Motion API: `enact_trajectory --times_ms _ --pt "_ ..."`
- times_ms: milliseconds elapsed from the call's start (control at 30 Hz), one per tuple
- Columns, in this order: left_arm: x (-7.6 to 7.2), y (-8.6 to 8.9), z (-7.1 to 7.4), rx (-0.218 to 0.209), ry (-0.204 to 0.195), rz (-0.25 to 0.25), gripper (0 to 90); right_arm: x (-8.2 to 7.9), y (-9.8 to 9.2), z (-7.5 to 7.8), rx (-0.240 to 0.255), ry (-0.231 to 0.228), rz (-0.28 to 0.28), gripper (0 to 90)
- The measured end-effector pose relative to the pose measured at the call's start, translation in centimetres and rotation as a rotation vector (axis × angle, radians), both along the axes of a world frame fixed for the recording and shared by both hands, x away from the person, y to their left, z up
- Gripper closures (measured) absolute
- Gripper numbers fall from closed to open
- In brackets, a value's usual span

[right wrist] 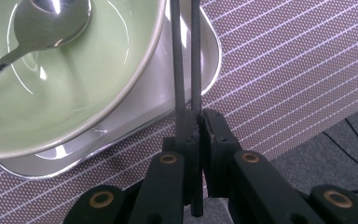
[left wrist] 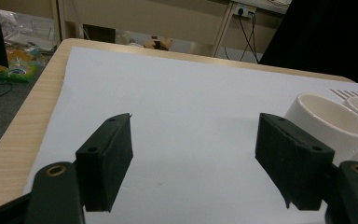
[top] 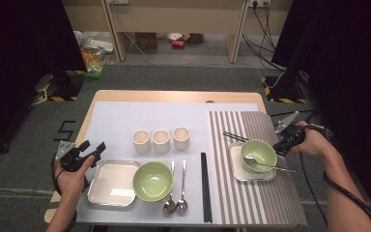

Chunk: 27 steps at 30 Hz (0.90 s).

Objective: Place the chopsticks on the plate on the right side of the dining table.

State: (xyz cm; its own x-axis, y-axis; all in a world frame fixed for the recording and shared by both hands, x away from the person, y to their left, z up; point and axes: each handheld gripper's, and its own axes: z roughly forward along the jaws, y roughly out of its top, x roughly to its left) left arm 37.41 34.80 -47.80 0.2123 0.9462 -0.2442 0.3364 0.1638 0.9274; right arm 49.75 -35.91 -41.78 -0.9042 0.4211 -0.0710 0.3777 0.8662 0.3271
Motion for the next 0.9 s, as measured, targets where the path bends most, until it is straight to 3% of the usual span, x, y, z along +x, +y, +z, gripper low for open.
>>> enact_trajectory --times_ms 400,900 --pt "0.01 -0.06 -0.06 0.002 0.003 -0.001 26.4 0.17 -0.04 -0.31 -0.007 0.014 0.003 86.0" --pt "0.03 -0.13 -0.12 0.001 0.006 -0.004 26.4 0.5 0.07 -0.52 -0.013 0.008 0.053 86.0"
